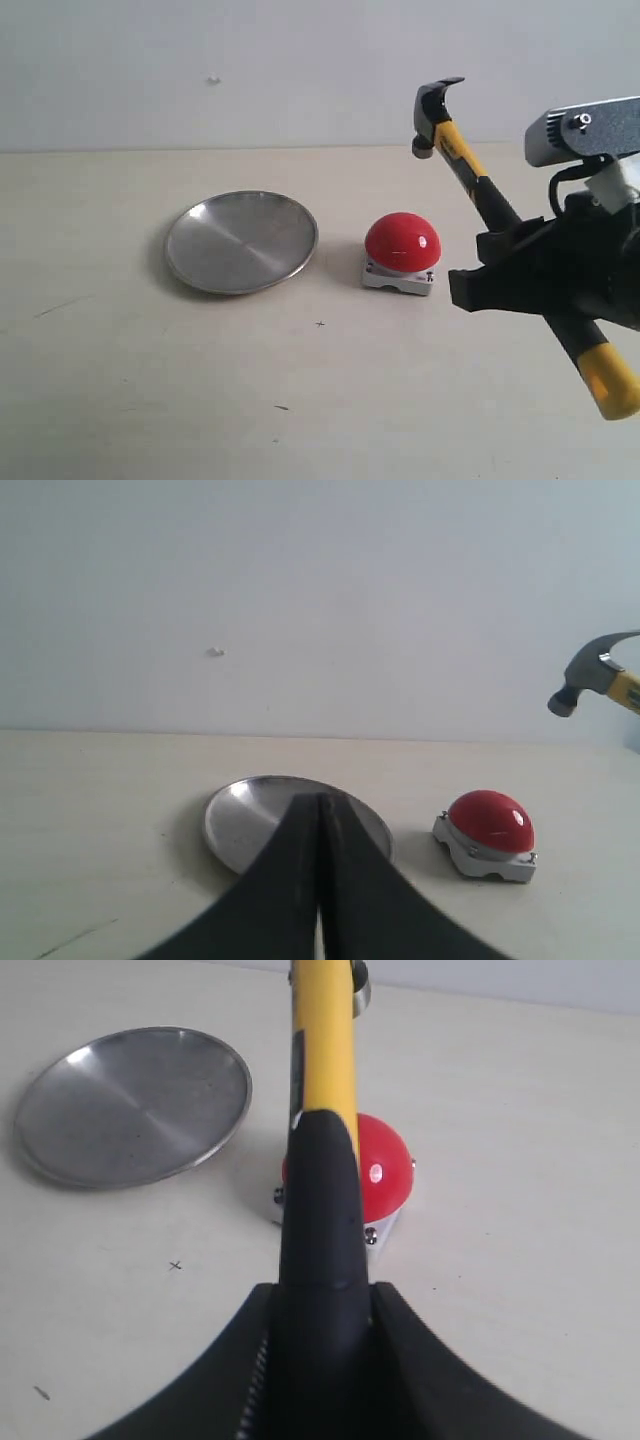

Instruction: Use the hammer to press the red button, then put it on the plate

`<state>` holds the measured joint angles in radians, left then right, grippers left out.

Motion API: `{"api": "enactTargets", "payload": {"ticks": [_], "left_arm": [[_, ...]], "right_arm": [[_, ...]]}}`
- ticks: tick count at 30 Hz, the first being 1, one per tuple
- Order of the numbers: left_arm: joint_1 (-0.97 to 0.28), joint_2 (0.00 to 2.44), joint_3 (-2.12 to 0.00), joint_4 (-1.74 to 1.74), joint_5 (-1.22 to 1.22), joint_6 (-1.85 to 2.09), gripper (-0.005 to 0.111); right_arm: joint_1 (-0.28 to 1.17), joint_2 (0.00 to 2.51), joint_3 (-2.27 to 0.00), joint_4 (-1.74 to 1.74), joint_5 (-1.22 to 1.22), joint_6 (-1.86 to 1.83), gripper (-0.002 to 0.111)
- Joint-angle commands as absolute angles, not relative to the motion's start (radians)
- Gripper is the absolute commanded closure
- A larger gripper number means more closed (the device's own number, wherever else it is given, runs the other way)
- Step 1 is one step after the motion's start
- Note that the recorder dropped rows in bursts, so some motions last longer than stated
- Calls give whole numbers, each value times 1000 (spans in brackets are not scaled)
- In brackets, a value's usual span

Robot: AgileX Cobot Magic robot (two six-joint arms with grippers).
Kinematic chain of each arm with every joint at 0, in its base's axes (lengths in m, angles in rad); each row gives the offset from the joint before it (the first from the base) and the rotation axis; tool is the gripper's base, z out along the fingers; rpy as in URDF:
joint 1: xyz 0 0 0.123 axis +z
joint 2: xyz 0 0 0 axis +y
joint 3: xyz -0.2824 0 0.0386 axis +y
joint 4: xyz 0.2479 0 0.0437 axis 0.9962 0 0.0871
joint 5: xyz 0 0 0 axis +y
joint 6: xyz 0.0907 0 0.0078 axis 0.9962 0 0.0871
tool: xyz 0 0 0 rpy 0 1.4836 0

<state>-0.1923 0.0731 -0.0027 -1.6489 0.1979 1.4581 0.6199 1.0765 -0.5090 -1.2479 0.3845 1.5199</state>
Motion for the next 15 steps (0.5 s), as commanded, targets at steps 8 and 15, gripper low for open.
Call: {"api": "enactTargets", "payload": {"ticks": [8, 15], "left_arm": [[-200, 67, 0, -1582, 203, 1463, 107], [-200, 67, 0, -1582, 203, 1463, 107]], "right_arm": [[615, 1247, -513, -1524, 398, 1738, 108], [529, 1329, -550, -1684, 352, 1888, 108]]}}
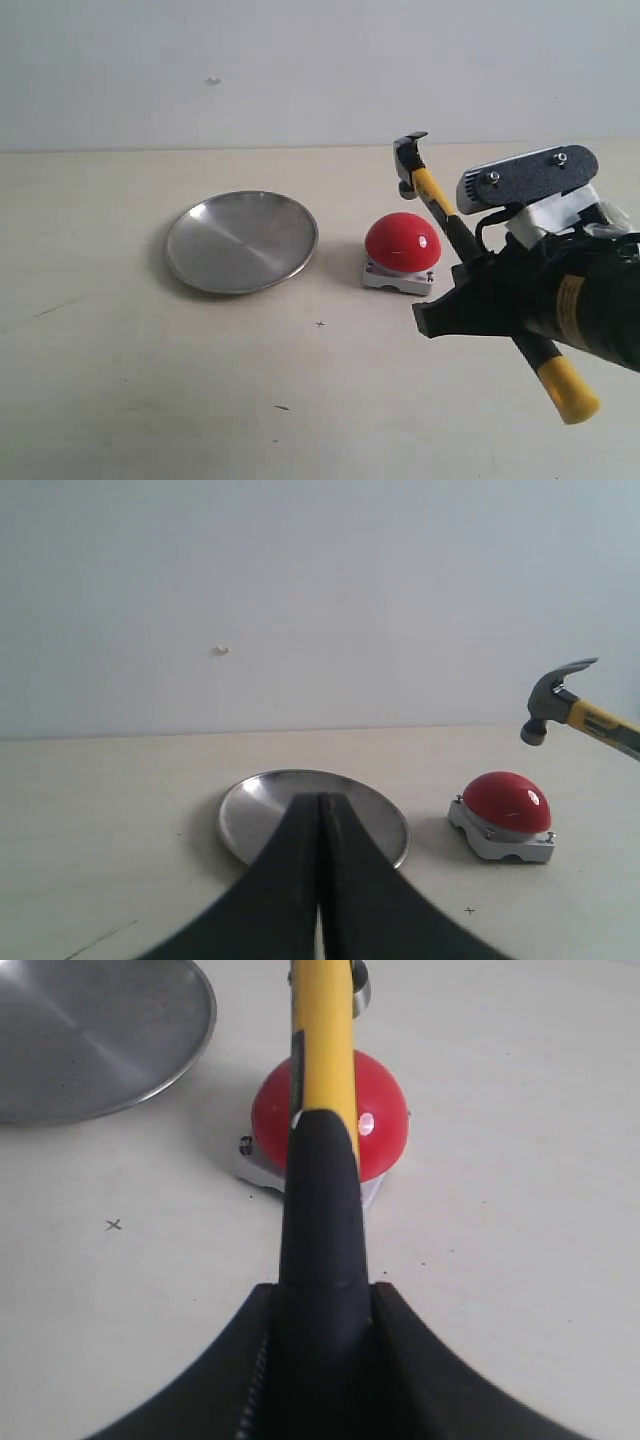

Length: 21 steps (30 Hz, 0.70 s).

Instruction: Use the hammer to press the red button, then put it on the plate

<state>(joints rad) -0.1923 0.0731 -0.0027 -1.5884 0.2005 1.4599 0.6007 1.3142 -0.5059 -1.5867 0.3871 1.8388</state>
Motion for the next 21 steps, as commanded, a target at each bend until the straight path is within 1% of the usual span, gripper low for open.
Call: {"api": "enactTargets", "payload": {"ticks": [1, 6, 8, 12, 18, 21], "left_arm": [[-200, 67, 0, -1582, 203, 1463, 107], [-200, 67, 0, -1582, 203, 1463, 107], [-200, 67, 0, -1582, 203, 1463, 107], [-200, 67, 0, -1582, 203, 1463, 107], [-200, 67, 0, -1582, 203, 1463, 107], [-200, 67, 0, -1582, 203, 1463, 107]], "right_arm": [[498, 1330, -568, -1682, 307, 1886, 108], [340, 1330, -651, -1682, -17, 1878, 108], [286, 1331, -666, -1680, -94, 1888, 108], [231, 1347, -649, -1683, -130, 1886, 108], [226, 1414, -604, -1707, -74, 1886, 108], [226, 1344, -615, -1710, -78, 1886, 108]]}}
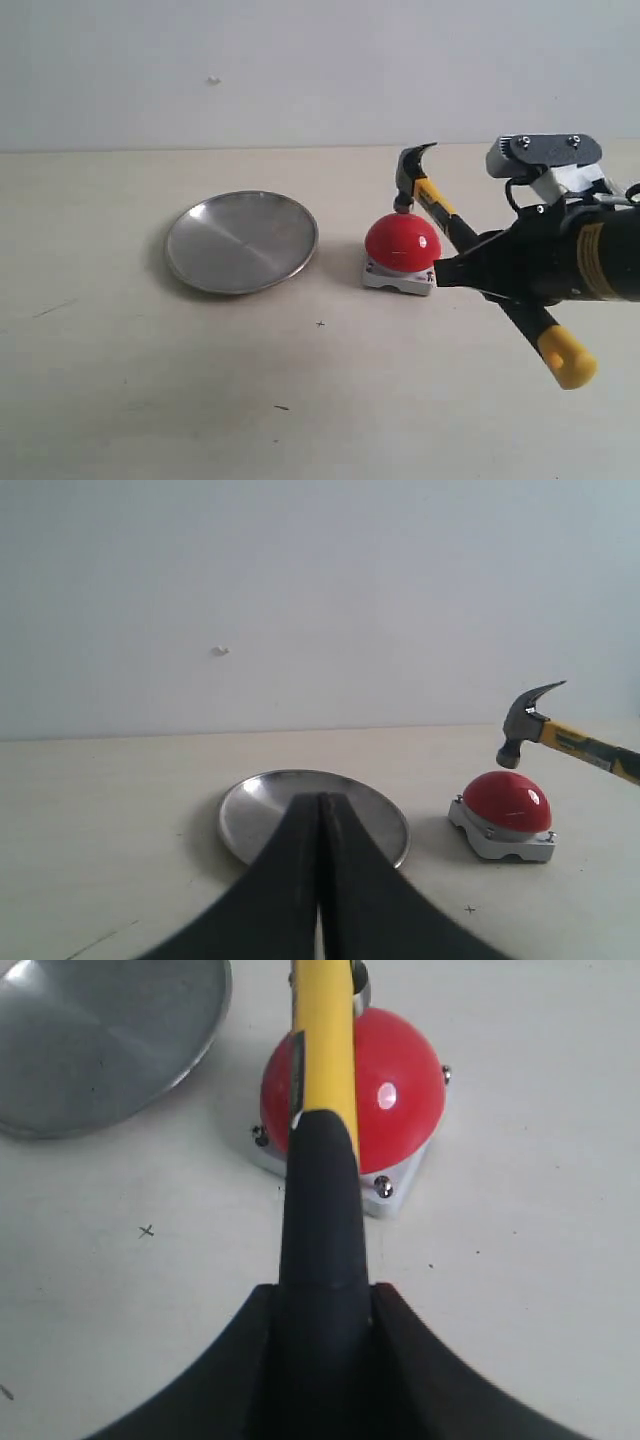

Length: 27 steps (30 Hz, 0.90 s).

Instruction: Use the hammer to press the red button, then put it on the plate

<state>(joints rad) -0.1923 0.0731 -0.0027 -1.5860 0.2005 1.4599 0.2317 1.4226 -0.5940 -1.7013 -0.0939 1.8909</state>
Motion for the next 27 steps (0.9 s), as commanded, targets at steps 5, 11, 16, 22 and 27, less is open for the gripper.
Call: {"api": "enactTargets", "payload": {"ticks": [5, 11, 16, 22, 27], "left_arm": [[-200, 67, 0, -1582, 203, 1463, 107], [-200, 67, 0, -1582, 203, 1463, 107], [-200, 67, 0, -1582, 203, 1463, 107], [-200, 67, 0, -1582, 203, 1463, 107], [-200, 67, 0, -1582, 203, 1463, 107]], "right_arm": [[226, 1152, -615, -1730, -86, 1888, 108], [226, 1211, -542, -1730, 0, 1886, 108], [226, 1405, -520, -1734, -25, 1858, 108], [226, 1315, -541, -1734, 11, 1858, 108], [226, 1149, -559, -1718, -13, 1862, 108]]}}
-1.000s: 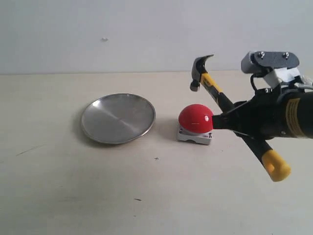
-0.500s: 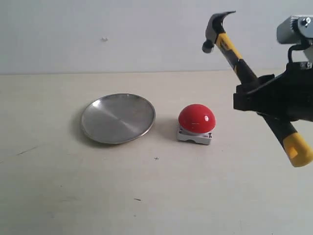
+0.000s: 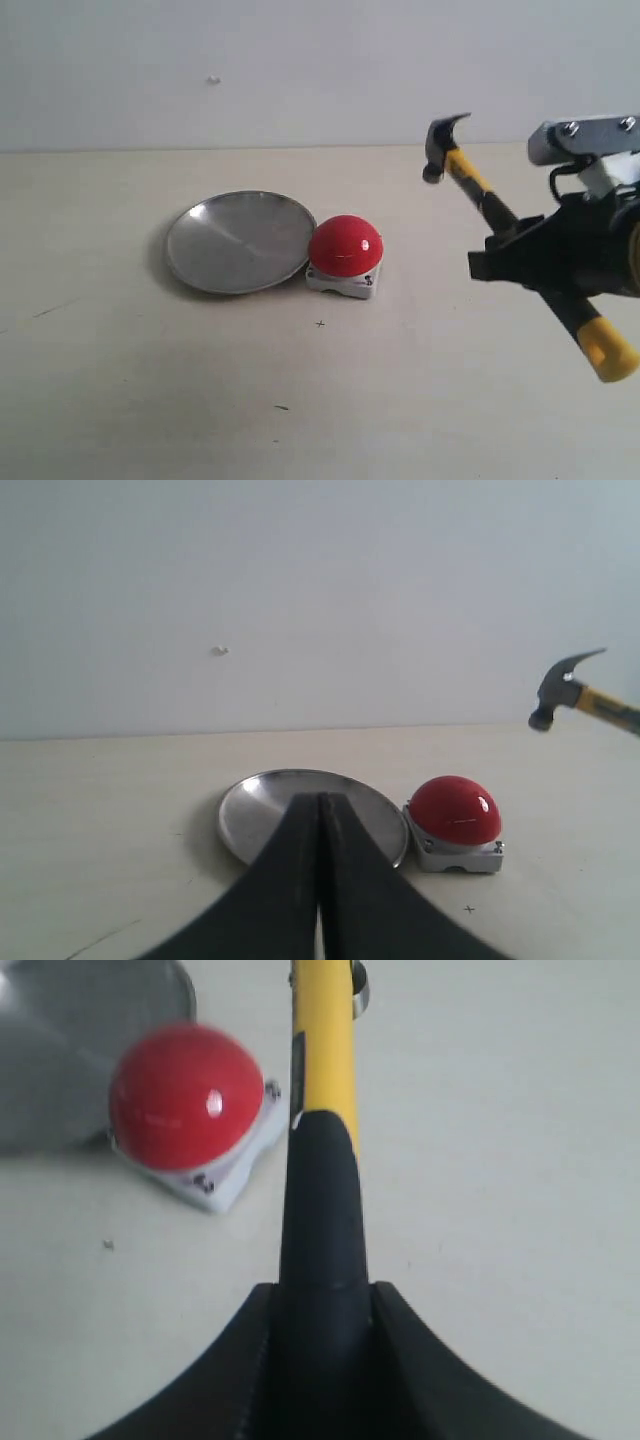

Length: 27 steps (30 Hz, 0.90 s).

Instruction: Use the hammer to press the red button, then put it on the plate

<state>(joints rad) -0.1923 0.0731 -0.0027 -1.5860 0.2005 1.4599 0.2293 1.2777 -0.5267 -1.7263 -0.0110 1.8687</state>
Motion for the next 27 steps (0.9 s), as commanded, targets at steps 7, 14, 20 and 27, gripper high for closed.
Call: {"api": "enactTargets", "payload": {"ticks": [7, 14, 20, 27], "left_arm": [[-200, 67, 0, -1582, 203, 1463, 107], [-200, 67, 0, -1582, 203, 1463, 107], [-200, 67, 0, -1582, 203, 1463, 107], [-200, 67, 0, -1582, 203, 1463, 107]], "right_arm": [[228, 1047, -642, -1661, -321, 1913, 108], [228, 1141, -666, -1282, -642, 1775, 108], [336, 1360, -666, -821, -758, 1539, 108], [437, 1667, -799, -531, -765, 1380, 108]]}}
